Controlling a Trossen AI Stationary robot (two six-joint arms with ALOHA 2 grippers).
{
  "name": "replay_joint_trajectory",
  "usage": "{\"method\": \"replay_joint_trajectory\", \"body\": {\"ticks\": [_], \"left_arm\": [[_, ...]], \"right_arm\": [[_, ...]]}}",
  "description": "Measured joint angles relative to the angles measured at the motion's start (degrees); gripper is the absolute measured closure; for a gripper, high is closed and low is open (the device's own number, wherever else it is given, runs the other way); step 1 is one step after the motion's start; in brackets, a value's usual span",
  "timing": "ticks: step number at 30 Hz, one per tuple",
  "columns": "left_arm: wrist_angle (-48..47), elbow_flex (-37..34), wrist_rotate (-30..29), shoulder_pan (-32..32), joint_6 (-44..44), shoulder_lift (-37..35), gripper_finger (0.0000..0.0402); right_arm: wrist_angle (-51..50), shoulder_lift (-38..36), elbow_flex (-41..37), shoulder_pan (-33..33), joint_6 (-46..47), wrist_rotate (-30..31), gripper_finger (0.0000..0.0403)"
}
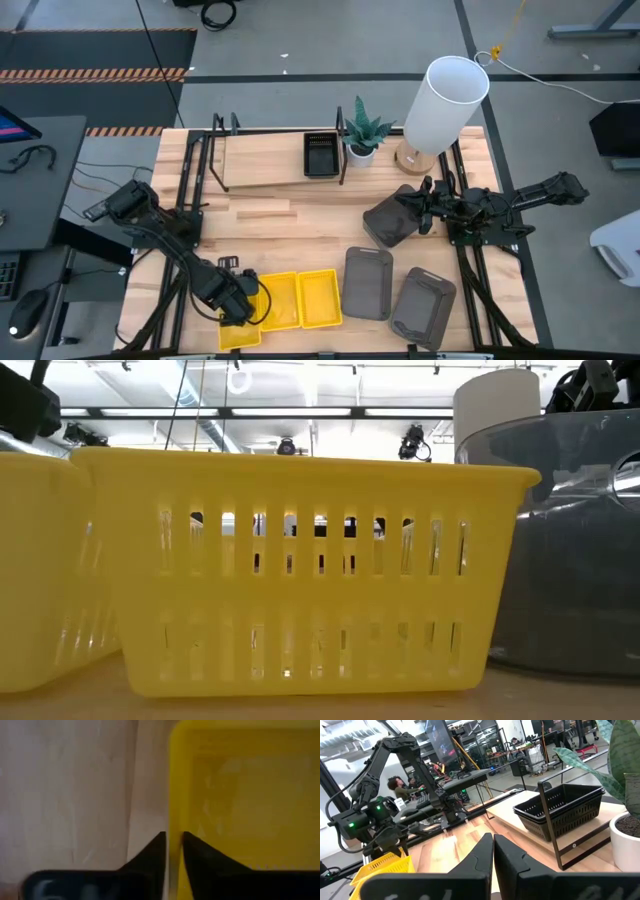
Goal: Stack baskets on shelf by color
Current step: Stack the left yellow bin on the middle yellow bin
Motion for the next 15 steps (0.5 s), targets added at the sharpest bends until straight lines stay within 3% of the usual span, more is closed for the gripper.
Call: {"method": "replay_joint_trajectory", "body": {"ticks": [3,15], "left_arm": [[0.1,0.0,1.3,0.0,0.8,-0.4,0.0388],[-0.4,0.0,3.9,0.7,0.2,-11.1,0.0395]], "right_arm": [[0.0,0.0,0.0,0.0,0.0,0.0,0.0384],[0.0,0.0,0.0,0.0,0.0,0.0,0.0384]]}}
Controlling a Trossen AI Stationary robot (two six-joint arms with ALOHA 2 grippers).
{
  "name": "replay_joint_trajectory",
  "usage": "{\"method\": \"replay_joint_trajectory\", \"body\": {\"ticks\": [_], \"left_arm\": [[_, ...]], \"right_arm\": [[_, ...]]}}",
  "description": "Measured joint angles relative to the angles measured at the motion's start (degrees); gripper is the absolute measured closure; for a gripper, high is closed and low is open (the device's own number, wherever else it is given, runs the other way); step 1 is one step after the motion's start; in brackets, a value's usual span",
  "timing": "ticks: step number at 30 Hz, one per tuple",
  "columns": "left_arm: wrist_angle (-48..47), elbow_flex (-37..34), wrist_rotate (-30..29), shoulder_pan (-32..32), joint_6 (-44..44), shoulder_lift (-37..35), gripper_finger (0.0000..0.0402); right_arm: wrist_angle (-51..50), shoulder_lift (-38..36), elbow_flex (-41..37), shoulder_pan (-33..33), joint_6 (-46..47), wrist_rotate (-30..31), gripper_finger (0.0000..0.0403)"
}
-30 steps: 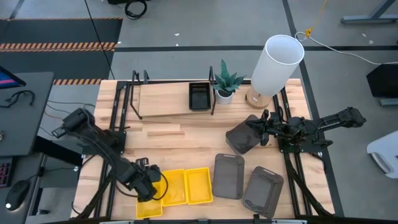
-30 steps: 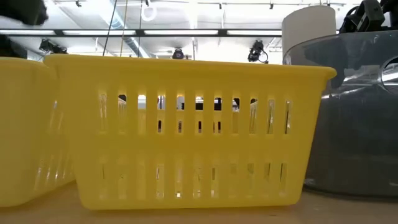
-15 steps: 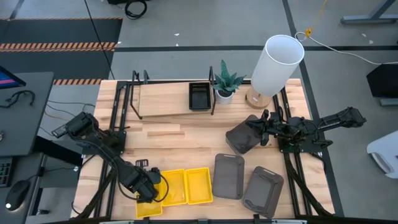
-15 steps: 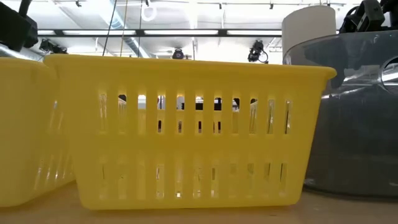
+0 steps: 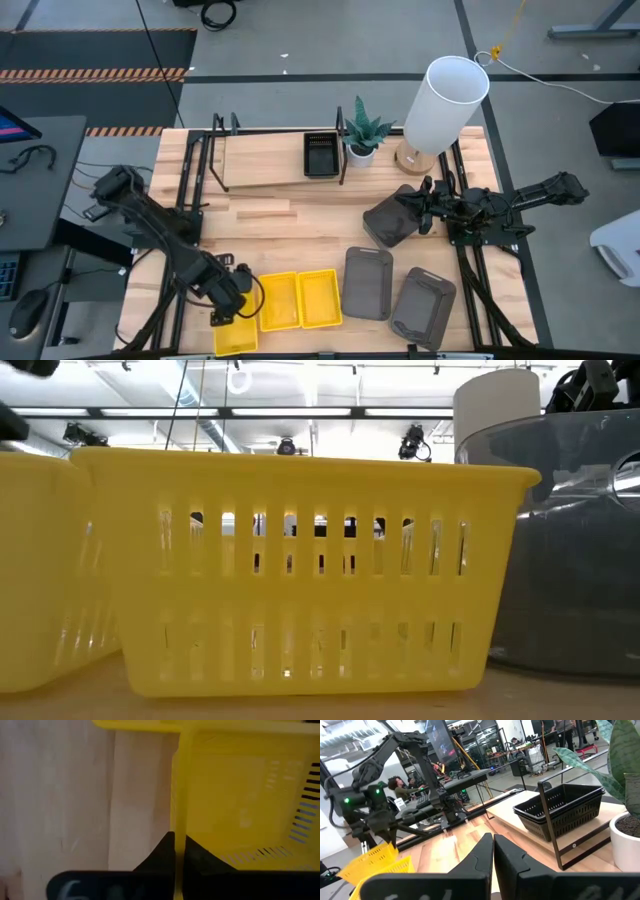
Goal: Stack baskets on shelf by color
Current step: Stack the left yellow bin on the middle yellow bin
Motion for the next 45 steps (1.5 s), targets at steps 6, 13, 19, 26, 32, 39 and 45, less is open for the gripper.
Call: {"method": "replay_joint_trajectory", "body": {"ticks": [6,13,19,26,32,39,45], "left_arm": [[-1.3,0.8,1.1,3.8,0.9,-4.1,0.0395],[-3.9,4.5,1.7,12.3,7.3,-4.3,0.0396],[-2.7,5.3,2.0,19.4,9.5,-4.1,0.0396],[-0.7,5.4,3.7,22.2,12.7,0.8,0.0396],[0.3,5.4,4.0,22.2,14.4,4.8,0.0396],[3.3,5.4,3.9,22.2,15.3,5.6,0.0396],[2.9,5.4,3.8,22.0,15.7,5.6,0.0394]], "right_arm": [[0.0,0.0,0.0,0.0,0.0,0.0,0.0384],[0.0,0.0,0.0,0.0,0.0,0.0,0.0384],[0.0,0.0,0.0,0.0,0.0,0.0,0.0384],[0.0,0.0,0.0,0.0,0.0,0.0,0.0384],[0.0,0.0,0.0,0.0,0.0,0.0,0.0384],[0.0,0.0,0.0,0.0,0.0,0.0,0.0384],[0.0,0.0,0.0,0.0,0.0,0.0,0.0384]]}}
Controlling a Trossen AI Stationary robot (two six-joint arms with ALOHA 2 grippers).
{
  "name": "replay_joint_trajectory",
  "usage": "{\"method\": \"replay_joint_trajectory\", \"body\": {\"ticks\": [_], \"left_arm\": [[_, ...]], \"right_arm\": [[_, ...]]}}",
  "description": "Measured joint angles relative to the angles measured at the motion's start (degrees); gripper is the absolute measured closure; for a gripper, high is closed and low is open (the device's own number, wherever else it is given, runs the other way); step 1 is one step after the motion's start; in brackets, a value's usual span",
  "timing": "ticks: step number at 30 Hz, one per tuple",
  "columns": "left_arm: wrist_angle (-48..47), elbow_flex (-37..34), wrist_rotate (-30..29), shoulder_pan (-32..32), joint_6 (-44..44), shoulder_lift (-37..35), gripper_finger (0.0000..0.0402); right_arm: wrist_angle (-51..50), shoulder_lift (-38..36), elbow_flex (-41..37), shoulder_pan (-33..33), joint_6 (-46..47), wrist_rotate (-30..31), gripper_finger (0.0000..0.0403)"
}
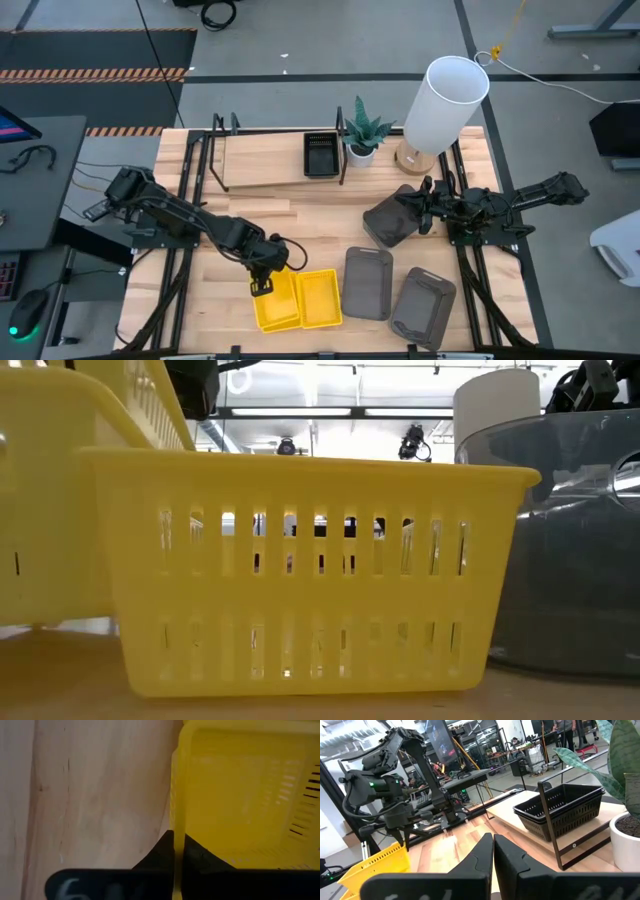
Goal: Stack baskets on shelf by color
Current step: Stack the left yellow bin on the middle yellow bin
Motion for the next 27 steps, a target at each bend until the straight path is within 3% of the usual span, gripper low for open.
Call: {"method": "replay_joint_trajectory", "body": {"ticks": [15,24,27], "left_arm": [[-1.8,4.8,-1.5,-2.3,0.7,0.0,0.0395],[-1.0,4.7,-0.8,-2.8,1.8,5.9,0.0393],[-0.9,4.7,-0.5,-2.8,1.4,6.5,0.0373]], "right_arm": [[0.0,0.0,0.0,0.0,0.0,0.0,0.0384],[0.0,0.0,0.0,0.0,0.0,0.0,0.0384],[0.0,0.0,0.0,0.0,0.0,0.0,0.0384]]}}
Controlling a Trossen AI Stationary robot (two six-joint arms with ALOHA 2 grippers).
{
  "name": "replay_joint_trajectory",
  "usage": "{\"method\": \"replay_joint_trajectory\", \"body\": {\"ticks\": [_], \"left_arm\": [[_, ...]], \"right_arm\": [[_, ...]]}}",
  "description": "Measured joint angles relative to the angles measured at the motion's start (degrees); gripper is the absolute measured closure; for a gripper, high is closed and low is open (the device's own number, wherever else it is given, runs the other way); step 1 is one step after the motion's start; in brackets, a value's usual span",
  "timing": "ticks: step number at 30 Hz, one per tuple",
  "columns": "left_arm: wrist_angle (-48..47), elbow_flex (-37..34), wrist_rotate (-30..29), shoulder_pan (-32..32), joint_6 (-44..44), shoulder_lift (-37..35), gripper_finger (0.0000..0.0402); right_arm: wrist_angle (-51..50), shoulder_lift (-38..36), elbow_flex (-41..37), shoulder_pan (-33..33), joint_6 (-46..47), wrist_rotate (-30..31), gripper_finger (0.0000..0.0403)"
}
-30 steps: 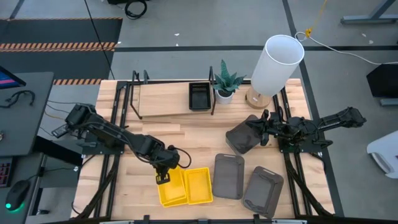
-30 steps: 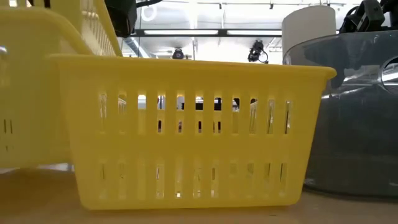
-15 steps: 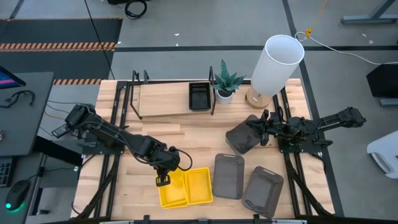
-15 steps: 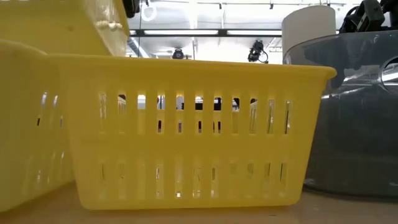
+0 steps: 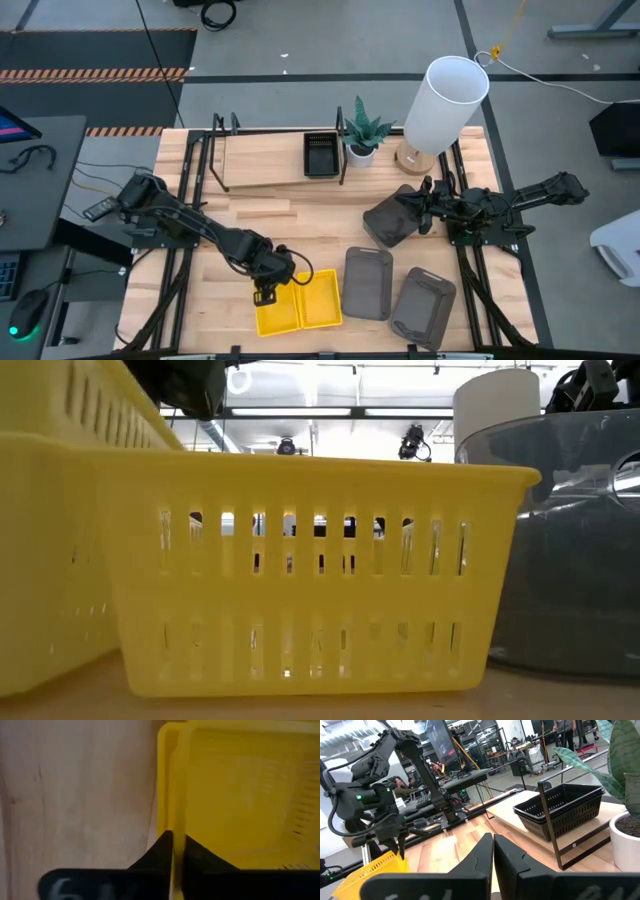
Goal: Stack baskets on shelf by color
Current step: Stack the left yellow bin on the middle yellow bin, then stack the right yellow bin on the yellow bin
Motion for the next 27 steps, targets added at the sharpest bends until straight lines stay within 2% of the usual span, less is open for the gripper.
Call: {"method": "replay_joint_trajectory", "body": {"ticks": [9,13,16,23,27], "left_arm": [[-3.4,2.2,0.2,1.5,-1.9,-1.6,0.0247],[-2.7,4.6,-5.0,2.9,-1.8,-1.9,0.0216],[3.4,4.5,-8.0,3.9,-0.4,-1.5,0.0212],[16.3,4.4,-8.2,5.9,2.8,4.4,0.0237],[20.5,4.4,-9.1,6.5,5.3,8.0,0.025]], "right_arm": [[0.0,0.0,0.0,0.0,0.0,0.0,0.0384],[0.0,0.0,0.0,0.0,0.0,0.0,0.0384],[0.0,0.0,0.0,0.0,0.0,0.0,0.0384],[0.0,0.0,0.0,0.0,0.0,0.0,0.0384],[0.0,0.0,0.0,0.0,0.0,0.0,0.0384]]}}
